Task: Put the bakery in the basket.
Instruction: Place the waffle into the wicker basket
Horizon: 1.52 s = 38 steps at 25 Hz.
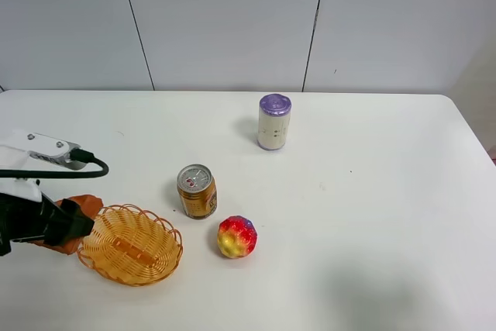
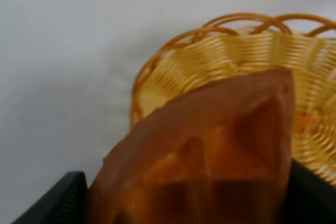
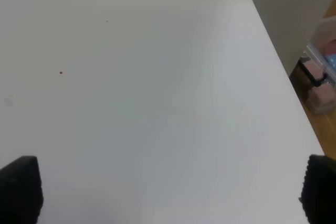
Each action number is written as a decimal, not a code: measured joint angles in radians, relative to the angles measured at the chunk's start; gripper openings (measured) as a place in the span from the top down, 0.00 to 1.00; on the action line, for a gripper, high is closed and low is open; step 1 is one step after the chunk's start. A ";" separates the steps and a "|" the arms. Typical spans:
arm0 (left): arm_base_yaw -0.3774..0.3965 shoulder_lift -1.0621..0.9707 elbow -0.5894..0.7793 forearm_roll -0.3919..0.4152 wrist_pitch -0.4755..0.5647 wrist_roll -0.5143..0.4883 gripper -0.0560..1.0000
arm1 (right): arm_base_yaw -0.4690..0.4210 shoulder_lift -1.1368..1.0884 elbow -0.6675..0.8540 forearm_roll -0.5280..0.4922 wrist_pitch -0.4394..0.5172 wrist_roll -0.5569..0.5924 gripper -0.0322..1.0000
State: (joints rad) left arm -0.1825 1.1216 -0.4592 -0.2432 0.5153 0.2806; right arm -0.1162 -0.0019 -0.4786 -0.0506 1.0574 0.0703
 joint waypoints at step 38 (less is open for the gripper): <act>-0.188 0.270 0.001 -0.173 -0.176 0.014 0.31 | 0.000 0.000 0.000 0.000 0.000 0.000 0.01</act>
State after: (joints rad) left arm -0.3701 1.3918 -0.4583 -0.4161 0.3393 0.2950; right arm -0.1162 -0.0019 -0.4786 -0.0506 1.0574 0.0703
